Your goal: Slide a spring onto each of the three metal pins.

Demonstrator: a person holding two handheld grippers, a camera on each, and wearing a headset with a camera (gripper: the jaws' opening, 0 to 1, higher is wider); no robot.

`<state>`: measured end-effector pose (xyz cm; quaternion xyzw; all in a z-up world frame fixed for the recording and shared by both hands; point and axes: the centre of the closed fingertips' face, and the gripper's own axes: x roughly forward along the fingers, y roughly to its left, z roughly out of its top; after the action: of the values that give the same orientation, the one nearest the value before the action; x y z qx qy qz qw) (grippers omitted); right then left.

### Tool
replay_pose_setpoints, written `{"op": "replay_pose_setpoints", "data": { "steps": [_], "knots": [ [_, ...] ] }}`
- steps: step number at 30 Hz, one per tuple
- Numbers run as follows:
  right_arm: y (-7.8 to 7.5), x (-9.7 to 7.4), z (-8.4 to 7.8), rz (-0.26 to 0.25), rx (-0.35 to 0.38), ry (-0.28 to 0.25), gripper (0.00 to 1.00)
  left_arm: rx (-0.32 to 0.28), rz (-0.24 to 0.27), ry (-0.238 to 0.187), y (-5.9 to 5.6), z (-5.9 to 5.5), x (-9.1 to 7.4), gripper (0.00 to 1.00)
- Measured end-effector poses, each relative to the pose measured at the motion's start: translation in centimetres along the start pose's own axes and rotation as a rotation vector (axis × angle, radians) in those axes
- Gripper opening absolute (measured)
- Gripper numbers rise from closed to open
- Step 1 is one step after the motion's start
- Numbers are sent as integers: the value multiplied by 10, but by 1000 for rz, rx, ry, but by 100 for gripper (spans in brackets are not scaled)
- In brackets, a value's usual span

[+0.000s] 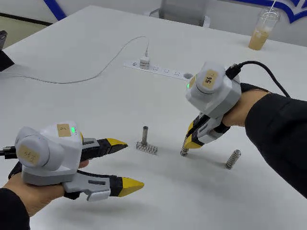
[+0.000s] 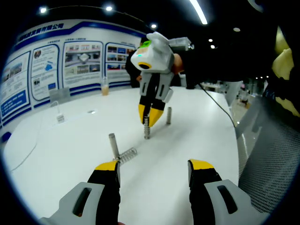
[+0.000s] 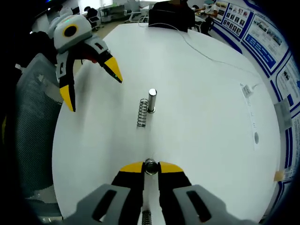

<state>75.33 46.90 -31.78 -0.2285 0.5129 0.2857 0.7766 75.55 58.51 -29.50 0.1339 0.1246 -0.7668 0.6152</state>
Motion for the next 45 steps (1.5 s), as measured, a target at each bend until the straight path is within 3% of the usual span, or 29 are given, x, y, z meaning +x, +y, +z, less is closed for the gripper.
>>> {"op": "replay_pose_setpoints", "data": {
  "steps": [19,30,38,45],
  "knots": [
    [0,8,-1,4,9,-1,14,-8,10,-3,1,-1,-1,60],
    [-3,-2,2,-27,14,-25,21,-5,7,-7,1,0,-2,60],
    [2,-8,26,-32,8,-81,21,-3,6,-10,2,1,-3,60],
    [9,4,41,-25,-8,-92,21,-2,12,-12,4,1,-5,60]
  ]
}}
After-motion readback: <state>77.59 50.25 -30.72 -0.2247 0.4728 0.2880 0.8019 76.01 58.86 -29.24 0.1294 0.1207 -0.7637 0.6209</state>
